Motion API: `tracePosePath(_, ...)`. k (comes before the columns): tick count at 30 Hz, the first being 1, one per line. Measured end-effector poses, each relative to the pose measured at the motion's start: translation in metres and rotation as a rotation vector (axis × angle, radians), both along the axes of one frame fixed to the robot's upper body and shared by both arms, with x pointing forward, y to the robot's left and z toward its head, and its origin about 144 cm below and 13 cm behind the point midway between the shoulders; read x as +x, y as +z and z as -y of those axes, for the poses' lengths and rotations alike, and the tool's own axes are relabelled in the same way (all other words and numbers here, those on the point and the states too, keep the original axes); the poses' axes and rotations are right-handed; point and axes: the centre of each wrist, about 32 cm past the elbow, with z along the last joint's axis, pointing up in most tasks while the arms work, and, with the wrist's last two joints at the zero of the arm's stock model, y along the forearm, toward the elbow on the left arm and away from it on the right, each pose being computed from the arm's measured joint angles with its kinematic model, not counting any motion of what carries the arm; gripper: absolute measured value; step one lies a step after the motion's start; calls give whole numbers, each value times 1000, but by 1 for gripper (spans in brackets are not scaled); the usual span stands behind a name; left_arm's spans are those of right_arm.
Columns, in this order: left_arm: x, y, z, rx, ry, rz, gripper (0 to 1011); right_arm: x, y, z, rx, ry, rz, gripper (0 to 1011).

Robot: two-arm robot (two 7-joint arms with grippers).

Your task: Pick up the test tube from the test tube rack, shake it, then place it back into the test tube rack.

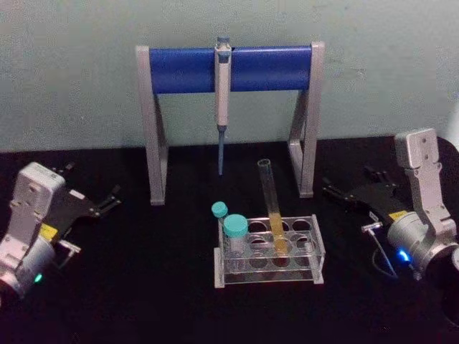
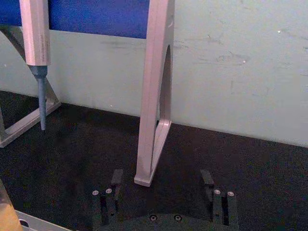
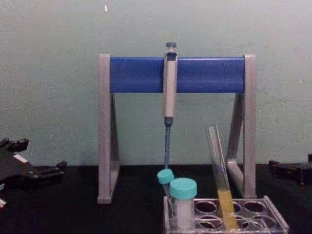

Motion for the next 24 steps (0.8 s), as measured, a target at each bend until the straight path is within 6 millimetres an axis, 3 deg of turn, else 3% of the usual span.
tracePosePath(24,0,0,0,0,0,0,1001,0,1,0,0,1,5,1000)
